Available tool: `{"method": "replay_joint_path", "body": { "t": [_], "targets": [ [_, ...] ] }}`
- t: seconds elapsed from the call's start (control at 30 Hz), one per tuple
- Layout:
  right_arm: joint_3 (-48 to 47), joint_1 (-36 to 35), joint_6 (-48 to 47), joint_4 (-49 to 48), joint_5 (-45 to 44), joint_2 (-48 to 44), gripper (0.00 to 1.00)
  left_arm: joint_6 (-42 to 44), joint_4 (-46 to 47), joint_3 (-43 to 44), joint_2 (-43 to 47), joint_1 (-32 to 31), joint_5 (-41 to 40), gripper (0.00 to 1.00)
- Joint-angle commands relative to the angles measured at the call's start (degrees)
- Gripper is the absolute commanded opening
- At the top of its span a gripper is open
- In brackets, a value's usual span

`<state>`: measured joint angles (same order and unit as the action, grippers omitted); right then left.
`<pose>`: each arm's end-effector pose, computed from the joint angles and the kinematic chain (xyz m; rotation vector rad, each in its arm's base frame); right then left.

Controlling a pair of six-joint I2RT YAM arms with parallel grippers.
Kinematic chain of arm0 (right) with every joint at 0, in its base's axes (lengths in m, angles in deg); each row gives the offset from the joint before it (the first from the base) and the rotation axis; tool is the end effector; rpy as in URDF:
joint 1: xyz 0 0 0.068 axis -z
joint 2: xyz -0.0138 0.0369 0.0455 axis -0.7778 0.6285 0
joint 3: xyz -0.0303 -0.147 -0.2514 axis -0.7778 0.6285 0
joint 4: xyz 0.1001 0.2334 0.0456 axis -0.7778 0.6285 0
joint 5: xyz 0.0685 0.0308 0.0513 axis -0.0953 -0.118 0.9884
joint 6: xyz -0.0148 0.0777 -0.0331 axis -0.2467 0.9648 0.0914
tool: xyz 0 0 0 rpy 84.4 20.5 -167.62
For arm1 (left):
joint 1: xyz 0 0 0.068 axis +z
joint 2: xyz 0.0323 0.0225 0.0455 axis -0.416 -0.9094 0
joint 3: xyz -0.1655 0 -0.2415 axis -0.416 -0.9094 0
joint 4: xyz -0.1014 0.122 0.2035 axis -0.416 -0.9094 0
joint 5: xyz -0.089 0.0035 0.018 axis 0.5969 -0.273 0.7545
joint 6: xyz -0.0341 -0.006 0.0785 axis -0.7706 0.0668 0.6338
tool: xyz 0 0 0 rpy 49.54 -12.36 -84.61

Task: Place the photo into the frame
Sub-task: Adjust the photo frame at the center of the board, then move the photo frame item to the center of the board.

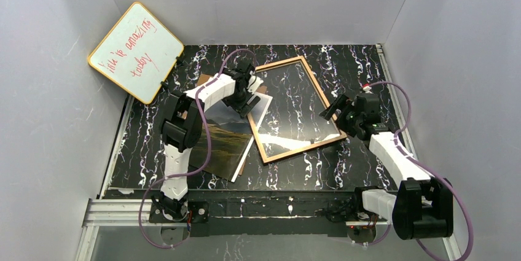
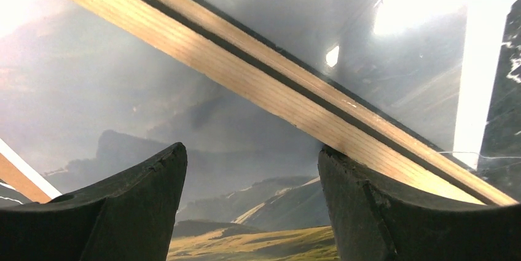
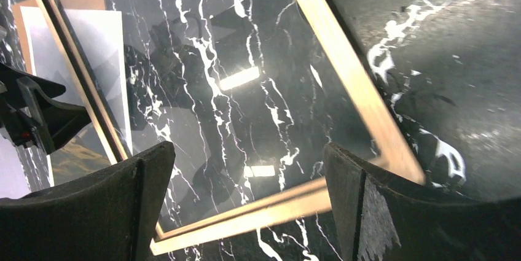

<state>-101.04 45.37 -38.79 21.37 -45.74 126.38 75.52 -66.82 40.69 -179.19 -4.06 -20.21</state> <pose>0.2525 0.0347 0.2149 0.5603 2.2155 0.5451 0.4148 -0.2188 0.1627 0.9724 2.5409 0.0505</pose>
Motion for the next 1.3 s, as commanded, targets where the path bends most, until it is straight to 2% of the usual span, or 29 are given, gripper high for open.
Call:
{"method": "replay_joint_path", "body": {
  "t": [0.0,0.2,0.37,0.53,0.83,1.27],
  "targets": [
    [-1.6,4.9,-1.0,0.7,0.0,-1.5,0.99,0.5,-0.9,-0.4,0.3,-0.6,-3.7,0.76],
    [-3.8,7.9,0.8,-4.7,-2.5,4.8,0.99,0.1,0.4,-6.0,4.9,1.5,-3.6,0.76],
    [-7.4,8.8,0.5,-6.9,-4.5,11.3,0.99,0.2,1.5,-5.8,6.0,4.6,-6.3,0.75],
    [-7.9,9.4,0.6,-8.8,-6.7,14.7,0.99,-2.2,3.5,2.4,-0.1,7.3,-12.0,0.75],
    [-5.4,10.8,2.7,-13.2,-6.6,17.4,0.99,-4.8,4.0,18.9,-12.5,7.5,-14.8,0.75],
    [2.3,12.1,7.2,-13.9,-2.9,14.4,0.99,-5.2,1.5,28.6,-20.4,5.7,-12.1,0.75]
  ]
}}
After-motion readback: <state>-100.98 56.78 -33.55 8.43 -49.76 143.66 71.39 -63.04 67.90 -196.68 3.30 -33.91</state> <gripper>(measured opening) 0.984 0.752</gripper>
